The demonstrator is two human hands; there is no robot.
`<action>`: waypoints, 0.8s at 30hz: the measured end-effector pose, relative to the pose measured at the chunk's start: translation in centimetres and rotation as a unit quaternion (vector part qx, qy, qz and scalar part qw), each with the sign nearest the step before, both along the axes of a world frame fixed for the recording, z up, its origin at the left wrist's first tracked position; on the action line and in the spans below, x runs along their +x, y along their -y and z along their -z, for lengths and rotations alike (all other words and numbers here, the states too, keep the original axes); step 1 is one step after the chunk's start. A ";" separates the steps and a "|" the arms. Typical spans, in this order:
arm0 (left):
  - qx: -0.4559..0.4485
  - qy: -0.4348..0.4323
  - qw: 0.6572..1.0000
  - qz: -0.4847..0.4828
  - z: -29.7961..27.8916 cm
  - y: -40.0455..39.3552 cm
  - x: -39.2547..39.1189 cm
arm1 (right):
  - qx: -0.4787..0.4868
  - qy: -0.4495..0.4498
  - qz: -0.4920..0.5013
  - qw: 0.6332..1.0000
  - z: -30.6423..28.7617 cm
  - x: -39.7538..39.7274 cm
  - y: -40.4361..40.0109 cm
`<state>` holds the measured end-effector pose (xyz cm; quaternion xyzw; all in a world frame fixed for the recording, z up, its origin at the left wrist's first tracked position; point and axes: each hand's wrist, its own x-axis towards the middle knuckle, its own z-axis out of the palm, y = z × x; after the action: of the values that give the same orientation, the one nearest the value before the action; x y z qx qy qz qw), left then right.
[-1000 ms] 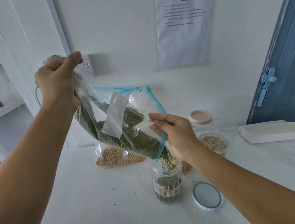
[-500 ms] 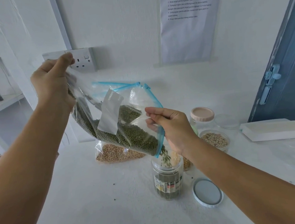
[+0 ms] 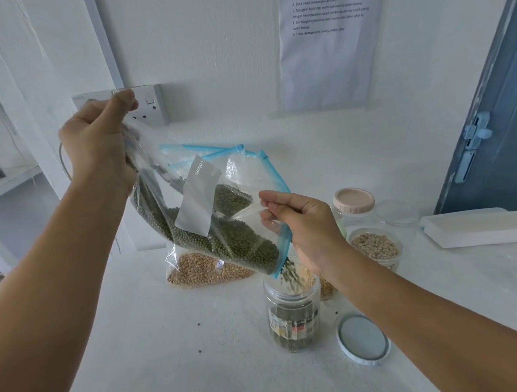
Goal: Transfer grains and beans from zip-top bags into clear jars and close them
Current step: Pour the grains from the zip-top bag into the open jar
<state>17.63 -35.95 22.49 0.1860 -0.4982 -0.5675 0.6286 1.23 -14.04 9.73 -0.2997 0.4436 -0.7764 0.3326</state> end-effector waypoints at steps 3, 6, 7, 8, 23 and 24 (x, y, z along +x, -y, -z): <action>0.000 -0.001 1.000 -0.002 0.1 0.0 0.0 | 0.000 0.000 0.001 1.000 0.0 -0.1 0.0; 0.001 -0.005 1.000 -0.006 0.1 0.1 0.0 | 0.001 -0.002 0.000 1.000 -0.1 0.0 0.0; 0.001 -0.004 1.000 -0.006 0.1 0.1 0.0 | 0.001 0.000 0.000 1.000 -0.1 0.0 0.0; 0.000 -0.003 1.000 -0.005 0.1 0.1 0.0 | 0.000 0.002 0.000 1.000 -0.1 0.0 0.0; -0.007 0.006 1.000 0.003 -0.1 -0.4 -0.1 | -0.002 -0.005 0.010 1.000 0.3 0.0 -0.3; -0.009 0.009 1.000 0.003 -0.1 -0.5 -0.1 | -0.002 -0.007 0.010 1.000 0.3 0.0 -0.3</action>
<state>17.48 -35.49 22.59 0.1840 -0.5097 -0.5626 0.6243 1.20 -13.72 9.41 -0.3008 0.4476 -0.7784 0.3213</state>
